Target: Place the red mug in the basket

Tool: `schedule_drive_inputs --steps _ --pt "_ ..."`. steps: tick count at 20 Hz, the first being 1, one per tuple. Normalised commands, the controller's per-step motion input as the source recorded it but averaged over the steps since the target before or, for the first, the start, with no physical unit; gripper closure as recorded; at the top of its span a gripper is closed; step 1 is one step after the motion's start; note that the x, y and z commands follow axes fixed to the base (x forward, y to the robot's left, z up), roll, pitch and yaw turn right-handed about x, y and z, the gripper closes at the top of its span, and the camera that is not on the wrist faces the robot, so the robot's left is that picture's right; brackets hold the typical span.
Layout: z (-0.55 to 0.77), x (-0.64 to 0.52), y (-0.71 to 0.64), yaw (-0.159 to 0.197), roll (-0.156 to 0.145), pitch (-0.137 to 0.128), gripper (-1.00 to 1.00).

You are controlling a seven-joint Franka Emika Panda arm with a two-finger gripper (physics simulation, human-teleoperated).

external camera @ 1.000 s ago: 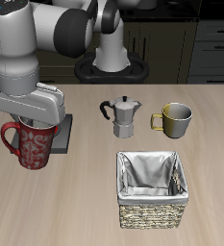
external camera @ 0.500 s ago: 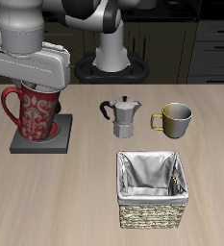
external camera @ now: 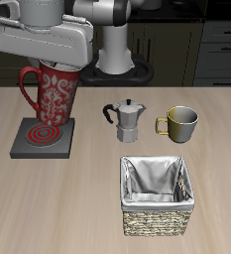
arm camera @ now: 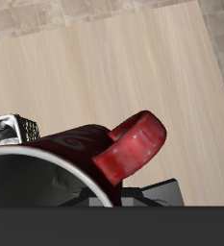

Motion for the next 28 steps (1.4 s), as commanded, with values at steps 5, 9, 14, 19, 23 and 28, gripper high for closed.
schedule_drive_inputs --steps 5,9,14,19,23,28 --pt "0.23 -0.06 0.39 -0.018 0.012 0.003 1.0" --pt "0.16 -0.1 0.43 0.0 0.059 0.028 1.0" --pt "0.11 -0.16 0.41 0.023 0.061 0.017 1.0" --pt "0.13 -0.18 0.6 0.064 0.105 -0.017 1.0" --pt "0.12 -0.05 0.39 0.018 0.018 -0.027 1.0" --pt "0.08 0.09 0.2 -0.011 -0.024 -0.008 1.0"
